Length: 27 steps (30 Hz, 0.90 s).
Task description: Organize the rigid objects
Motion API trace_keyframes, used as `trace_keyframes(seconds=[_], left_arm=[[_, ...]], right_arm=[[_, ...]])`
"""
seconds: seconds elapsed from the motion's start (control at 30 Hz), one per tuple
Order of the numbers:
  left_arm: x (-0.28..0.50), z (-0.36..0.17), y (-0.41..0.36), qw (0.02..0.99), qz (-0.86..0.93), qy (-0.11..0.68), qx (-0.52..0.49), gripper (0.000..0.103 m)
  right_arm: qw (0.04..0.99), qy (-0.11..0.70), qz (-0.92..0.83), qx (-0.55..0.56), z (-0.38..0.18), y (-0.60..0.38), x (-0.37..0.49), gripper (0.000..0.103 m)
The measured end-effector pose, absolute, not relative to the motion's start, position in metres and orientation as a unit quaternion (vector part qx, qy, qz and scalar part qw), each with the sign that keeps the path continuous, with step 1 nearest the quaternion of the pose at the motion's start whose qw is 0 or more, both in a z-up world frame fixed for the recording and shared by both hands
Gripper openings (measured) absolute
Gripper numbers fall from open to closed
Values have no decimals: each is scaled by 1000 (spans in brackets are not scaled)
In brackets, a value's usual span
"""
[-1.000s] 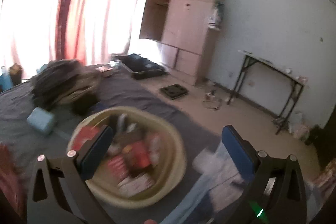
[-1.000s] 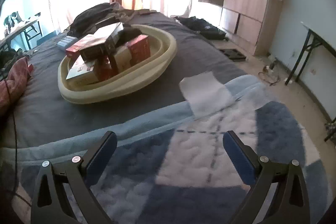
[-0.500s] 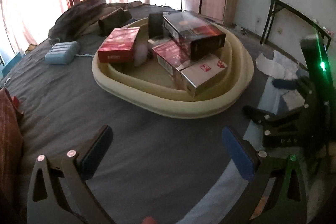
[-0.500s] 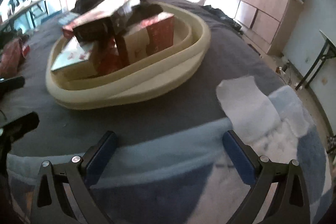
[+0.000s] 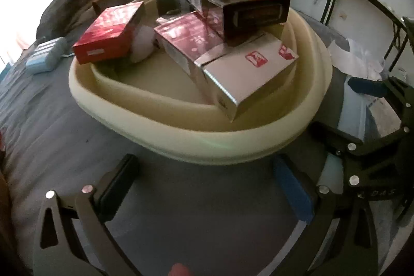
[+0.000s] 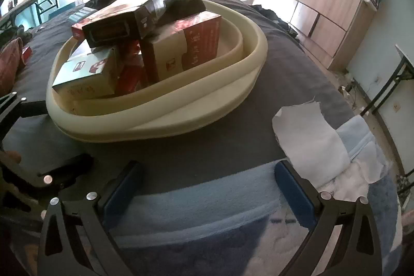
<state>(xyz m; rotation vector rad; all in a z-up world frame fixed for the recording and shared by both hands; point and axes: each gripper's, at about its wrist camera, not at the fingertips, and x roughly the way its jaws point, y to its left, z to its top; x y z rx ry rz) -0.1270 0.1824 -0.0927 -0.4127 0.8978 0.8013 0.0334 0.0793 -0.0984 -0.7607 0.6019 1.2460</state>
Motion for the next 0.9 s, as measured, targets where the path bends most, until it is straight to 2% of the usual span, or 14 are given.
trace_keyframes(seconds=[0.9], left_arm=[[-127, -92, 180, 805, 373, 417, -195, 103]], right_arm=[[704, 271, 562, -340, -96, 72, 37, 103]])
